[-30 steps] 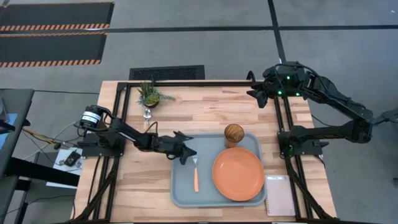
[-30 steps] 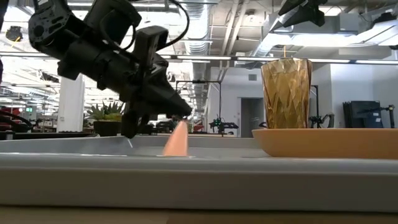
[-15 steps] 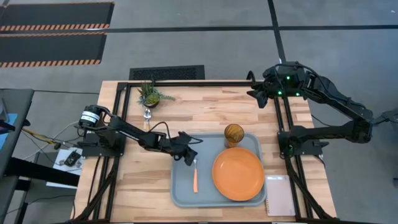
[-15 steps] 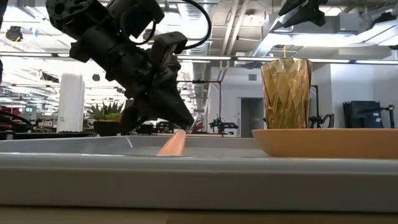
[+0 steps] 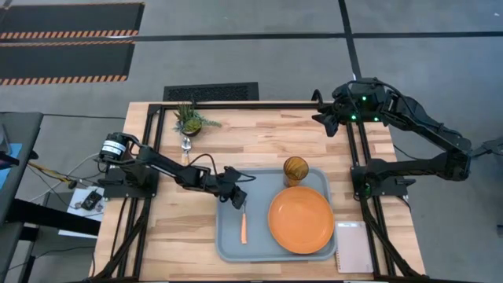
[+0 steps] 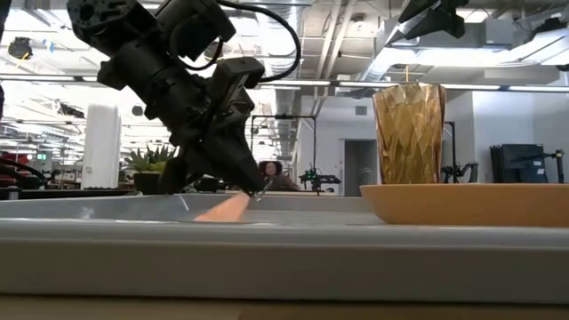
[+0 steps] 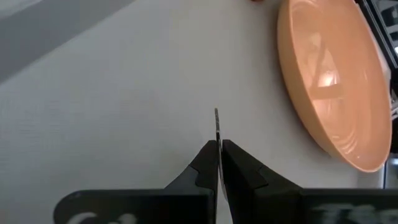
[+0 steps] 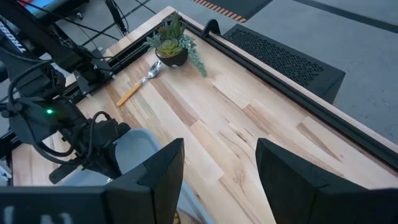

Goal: Pick and place plate/cup/fork/spoon on tray
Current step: Put the orange fork on the gray tray to the left of the orange plate, then put the orange spoon on the gray tray to the left of the orange fork

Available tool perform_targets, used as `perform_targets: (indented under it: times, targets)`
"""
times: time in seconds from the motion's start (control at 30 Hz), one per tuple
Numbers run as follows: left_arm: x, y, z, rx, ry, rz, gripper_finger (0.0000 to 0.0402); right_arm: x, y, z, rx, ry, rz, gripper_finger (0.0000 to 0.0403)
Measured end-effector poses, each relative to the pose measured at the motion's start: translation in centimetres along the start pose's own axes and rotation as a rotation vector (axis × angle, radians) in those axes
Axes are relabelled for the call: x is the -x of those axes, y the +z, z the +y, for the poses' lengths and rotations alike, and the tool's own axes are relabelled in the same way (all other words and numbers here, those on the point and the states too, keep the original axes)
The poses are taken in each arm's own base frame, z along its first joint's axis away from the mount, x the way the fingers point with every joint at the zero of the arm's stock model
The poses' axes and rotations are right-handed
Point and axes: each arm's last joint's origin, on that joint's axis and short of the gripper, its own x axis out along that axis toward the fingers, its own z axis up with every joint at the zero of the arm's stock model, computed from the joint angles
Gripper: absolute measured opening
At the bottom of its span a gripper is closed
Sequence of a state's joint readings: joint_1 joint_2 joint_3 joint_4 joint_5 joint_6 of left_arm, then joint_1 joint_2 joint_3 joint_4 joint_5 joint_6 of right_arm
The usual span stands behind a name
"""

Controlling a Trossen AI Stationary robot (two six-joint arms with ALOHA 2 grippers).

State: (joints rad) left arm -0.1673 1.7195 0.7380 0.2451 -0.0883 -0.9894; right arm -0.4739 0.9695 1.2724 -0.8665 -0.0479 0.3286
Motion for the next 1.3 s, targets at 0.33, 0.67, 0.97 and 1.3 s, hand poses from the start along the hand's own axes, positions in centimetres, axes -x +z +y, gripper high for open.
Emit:
perform_targets:
  times: [0.33,0.67,0.97,1.3]
  targets:
    - [0.01,-0.11,0.29,0.022,0.044,-0.007,0.0042,0.0,0.0,0.01,-0.002,0.001,0.0,0.0221]
    - [-0.01,0.01,0.15,0.025,0.032,0.003,0.0078,0.0,0.0,0.01,-0.002,0.001,0.0,0.0221]
    - [-0.04,0.64,0.46,0.067,0.031,-0.005,0.0109,0.0,-0.01,0.01,-0.002,0.003,0.002,0.0221]
    - [0.2,0.86,0.35,0.105,0.022,-0.01,0.0154,0.0,-0.02,0.01,-0.002,0.003,0.002,0.0221]
